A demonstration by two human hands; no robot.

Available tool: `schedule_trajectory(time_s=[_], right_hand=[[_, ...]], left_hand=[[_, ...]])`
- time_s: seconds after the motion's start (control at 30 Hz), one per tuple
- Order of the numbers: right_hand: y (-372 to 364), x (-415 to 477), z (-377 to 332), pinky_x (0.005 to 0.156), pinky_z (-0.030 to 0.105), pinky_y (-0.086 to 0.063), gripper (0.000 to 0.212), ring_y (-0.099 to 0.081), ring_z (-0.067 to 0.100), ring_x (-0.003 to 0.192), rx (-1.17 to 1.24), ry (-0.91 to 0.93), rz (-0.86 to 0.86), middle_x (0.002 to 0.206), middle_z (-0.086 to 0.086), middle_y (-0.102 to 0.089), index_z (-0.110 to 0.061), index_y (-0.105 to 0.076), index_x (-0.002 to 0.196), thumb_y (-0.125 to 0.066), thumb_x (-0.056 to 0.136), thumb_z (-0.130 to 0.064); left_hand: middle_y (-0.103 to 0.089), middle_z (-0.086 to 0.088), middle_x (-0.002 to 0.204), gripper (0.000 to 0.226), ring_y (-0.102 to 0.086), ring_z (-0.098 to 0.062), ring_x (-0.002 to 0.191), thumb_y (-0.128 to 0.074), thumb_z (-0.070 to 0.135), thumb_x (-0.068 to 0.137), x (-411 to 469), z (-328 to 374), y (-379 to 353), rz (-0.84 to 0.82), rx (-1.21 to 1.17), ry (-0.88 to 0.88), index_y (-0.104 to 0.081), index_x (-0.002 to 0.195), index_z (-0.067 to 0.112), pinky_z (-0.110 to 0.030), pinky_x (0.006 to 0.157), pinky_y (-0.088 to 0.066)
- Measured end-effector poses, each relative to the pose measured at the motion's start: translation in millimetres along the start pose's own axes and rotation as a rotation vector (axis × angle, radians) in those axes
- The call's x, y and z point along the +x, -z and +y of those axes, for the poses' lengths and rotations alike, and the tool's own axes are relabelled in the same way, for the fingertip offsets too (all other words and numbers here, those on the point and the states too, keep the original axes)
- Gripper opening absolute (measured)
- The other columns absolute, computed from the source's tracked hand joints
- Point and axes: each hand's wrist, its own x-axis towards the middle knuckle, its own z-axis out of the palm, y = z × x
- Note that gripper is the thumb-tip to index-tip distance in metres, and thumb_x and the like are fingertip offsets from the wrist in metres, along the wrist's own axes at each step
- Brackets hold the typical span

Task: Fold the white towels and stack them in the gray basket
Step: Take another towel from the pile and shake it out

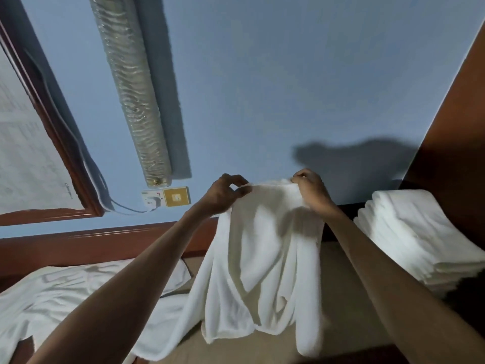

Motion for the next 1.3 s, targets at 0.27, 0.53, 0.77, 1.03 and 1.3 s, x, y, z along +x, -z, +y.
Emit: schedule_trajectory(time_s=[0.27,0.53,0.77,1.03,1.3], right_hand=[[-14.6,23.5,91.3,0.078,0.032,-0.046,0.004,-0.06,0.022,0.093,-0.355,-0.09,-0.29,0.098,0.002,-0.065,-0.02,-0.057,0.092,-0.059,0.094,-0.017],[-70.8,28.9,137.2,0.073,0.019,-0.048,0.024,-0.062,0.007,0.083,-0.328,-0.062,-0.734,0.094,-0.007,-0.067,-0.015,-0.067,0.104,-0.079,0.088,-0.028],[-72.1,45.5,196.9,0.071,0.025,-0.046,0.021,-0.063,0.01,0.077,-0.209,-0.163,-0.581,0.085,0.005,-0.071,-0.013,-0.072,0.091,-0.071,0.095,-0.034],[-39.8,99.7,223.5,0.055,0.01,-0.035,0.018,-0.044,-0.005,0.053,-0.113,-0.076,-0.584,0.059,-0.02,-0.051,-0.014,-0.065,0.085,-0.062,0.101,-0.022],[-3.1,169.5,248.5,0.079,0.031,-0.045,0.014,-0.059,0.015,0.089,-0.44,0.016,-0.658,0.092,-0.007,-0.062,-0.018,-0.064,0.105,-0.067,0.096,-0.028]], left_hand=[[-0.056,0.004,0.073,0.031,-0.049,-0.011,0.07,-0.059,0.03,0.104,26.6,-54.8,-52.4,-0.225,-0.083,0.154,-0.066,0.078,0.013,-0.028,0.068,-0.04],[-0.066,-0.003,0.083,0.03,-0.058,-0.013,0.075,-0.057,0.024,0.105,51.0,-108.5,-111.0,-0.342,-0.206,0.22,-0.071,0.093,0.0,-0.03,0.072,-0.047],[-0.069,0.009,0.073,0.015,-0.056,-0.003,0.065,-0.071,0.021,0.095,56.8,-150.1,-142.5,-0.273,0.087,0.151,-0.077,0.084,0.014,-0.021,0.062,-0.043],[-0.072,-0.011,0.08,0.02,-0.064,-0.033,0.073,-0.059,0.009,0.1,68.4,-160.3,-182.5,-0.091,0.31,0.181,-0.073,0.088,0.003,-0.028,0.064,-0.033],[-0.051,-0.001,0.073,0.031,-0.043,-0.02,0.073,-0.047,0.006,0.099,88.3,-131.8,-203.7,-0.103,0.062,0.569,-0.047,0.069,0.015,-0.032,0.06,-0.031]])
